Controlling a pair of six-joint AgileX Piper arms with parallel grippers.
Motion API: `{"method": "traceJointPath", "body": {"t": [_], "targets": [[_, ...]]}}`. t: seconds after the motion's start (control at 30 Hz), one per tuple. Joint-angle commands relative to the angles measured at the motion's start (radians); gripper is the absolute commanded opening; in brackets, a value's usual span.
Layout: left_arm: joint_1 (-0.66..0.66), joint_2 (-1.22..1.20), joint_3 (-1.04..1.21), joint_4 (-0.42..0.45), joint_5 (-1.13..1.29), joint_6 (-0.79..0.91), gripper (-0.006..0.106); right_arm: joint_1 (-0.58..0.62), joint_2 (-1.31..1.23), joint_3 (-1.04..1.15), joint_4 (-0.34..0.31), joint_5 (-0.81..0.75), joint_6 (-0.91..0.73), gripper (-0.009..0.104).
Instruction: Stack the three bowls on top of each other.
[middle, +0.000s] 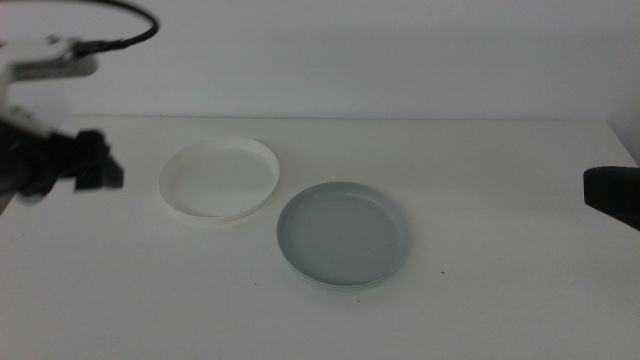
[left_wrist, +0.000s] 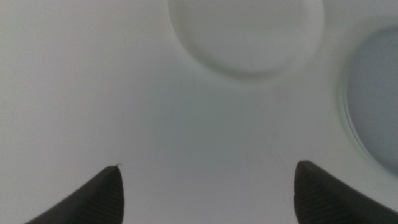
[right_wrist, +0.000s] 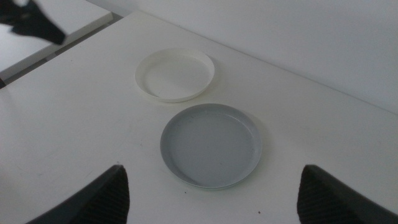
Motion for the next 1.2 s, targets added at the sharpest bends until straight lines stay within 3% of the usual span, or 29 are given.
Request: {"method": "traceJointPath", "body": {"t": [0.0,0.4,0.83,1.03,1.17], "targets": [[0.002,0.120,-0.090,-0.004,-0.023,0.023,0.094,-0.009,-0.002,0.004,-0.002,-0.006,-0.003,0.093],[0.000,0.685,-0.443,-0.006,-0.073,0.062,0.094,-0.009,-0.002,0.004,-0.002,-0.006,-0.003,0.093],[0.000,0.837,-0.479,-0.081,-0.251,0.101,0.091,-0.009,-0.002,0.004,-0.002,-0.006,-0.003,0.093],[0.000,0.865,-0.479,-0.106,-0.262,0.101,0.076,-0.009,-0.002,0.004,-0.002,-0.006,-0.003,0.093],[0.000,0.881,-0.479,-0.115,-0.254,0.101,0.056,-0.009,-0.002,0.004,-0.002,-0.006,-0.003,0.093]]}}
